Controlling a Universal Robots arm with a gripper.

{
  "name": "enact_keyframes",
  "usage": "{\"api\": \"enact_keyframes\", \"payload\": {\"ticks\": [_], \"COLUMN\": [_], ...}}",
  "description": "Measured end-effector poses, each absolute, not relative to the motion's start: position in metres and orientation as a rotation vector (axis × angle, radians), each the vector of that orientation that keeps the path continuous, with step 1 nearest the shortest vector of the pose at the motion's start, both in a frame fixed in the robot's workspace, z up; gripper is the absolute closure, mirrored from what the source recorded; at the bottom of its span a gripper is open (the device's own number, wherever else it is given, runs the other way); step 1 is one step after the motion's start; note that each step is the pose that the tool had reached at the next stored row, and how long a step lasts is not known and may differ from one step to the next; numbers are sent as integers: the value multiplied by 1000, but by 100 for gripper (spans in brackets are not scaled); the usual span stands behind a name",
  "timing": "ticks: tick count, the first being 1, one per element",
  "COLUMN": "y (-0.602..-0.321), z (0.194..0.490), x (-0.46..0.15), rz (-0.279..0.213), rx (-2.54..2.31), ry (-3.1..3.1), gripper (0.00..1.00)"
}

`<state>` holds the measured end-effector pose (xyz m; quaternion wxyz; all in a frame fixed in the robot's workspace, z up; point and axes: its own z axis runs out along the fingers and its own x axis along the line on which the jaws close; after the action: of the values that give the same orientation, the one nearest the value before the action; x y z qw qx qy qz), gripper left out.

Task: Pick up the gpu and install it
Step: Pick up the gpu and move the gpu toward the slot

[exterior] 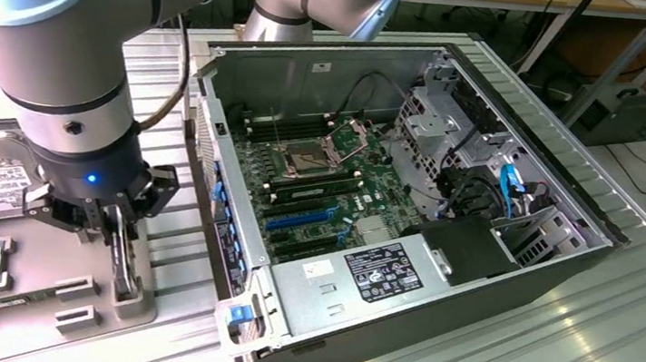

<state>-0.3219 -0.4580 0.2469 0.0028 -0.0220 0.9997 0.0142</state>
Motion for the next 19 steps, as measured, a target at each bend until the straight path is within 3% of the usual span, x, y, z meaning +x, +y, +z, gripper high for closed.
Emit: {"api": "enact_keyframes", "payload": {"ticks": [19], "y": [-458], "z": [284], "x": [-322], "rz": [44], "rx": [-69], "ry": [3135], "gripper": [72]}}
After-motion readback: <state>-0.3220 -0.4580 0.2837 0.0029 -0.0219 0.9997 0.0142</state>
